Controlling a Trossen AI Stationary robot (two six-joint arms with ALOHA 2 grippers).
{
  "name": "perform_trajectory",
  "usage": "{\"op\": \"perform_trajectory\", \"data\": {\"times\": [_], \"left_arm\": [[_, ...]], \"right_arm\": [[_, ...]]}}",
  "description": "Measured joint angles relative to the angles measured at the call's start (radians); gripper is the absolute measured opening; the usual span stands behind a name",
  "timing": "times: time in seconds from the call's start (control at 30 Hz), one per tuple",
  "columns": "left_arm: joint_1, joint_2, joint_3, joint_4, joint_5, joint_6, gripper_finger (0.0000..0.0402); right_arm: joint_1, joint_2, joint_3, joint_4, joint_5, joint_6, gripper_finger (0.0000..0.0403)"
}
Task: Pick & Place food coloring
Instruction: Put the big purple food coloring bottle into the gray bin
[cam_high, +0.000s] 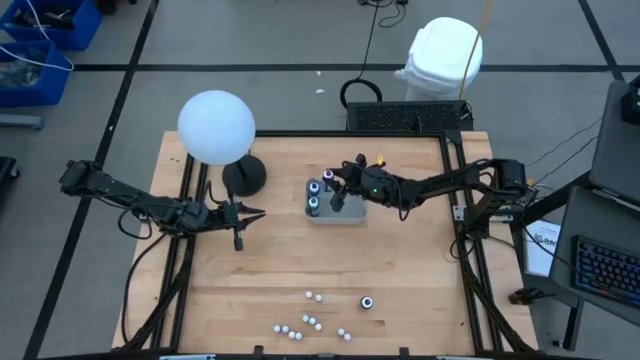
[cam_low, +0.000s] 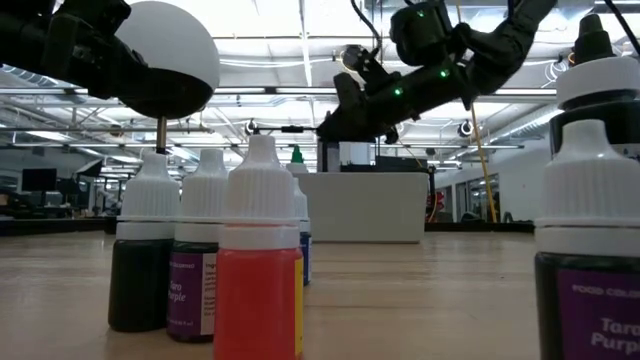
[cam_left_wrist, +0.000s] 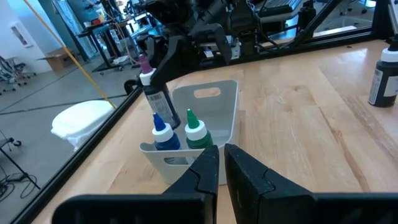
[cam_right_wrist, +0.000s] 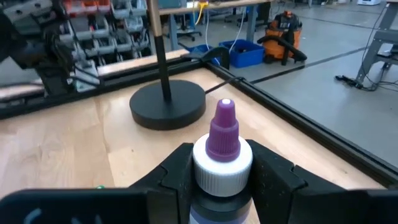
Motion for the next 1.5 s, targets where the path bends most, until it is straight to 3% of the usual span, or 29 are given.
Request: {"op": "perform_trajectory", "data": {"times": [0.57,0.9,1.5], "left_arm": [[0.0,0.0,0.0,0.005,-0.004,0.001,0.0035],[0.0,0.0,0.0,0.004,-0.008,0.001,0.0035],[0.0,0.0,0.0,0.005,-0.008,0.005,0.0035]], "right_arm": [[0.015,0.003,-0.033,0.024,-0.004,-0.037,0.012],[0.006,0.132,-0.032,0.152,0.024,-0.034,0.0117],[0.006,0.165,-0.032,0.159,0.025,-0.026,0.0115]]}}
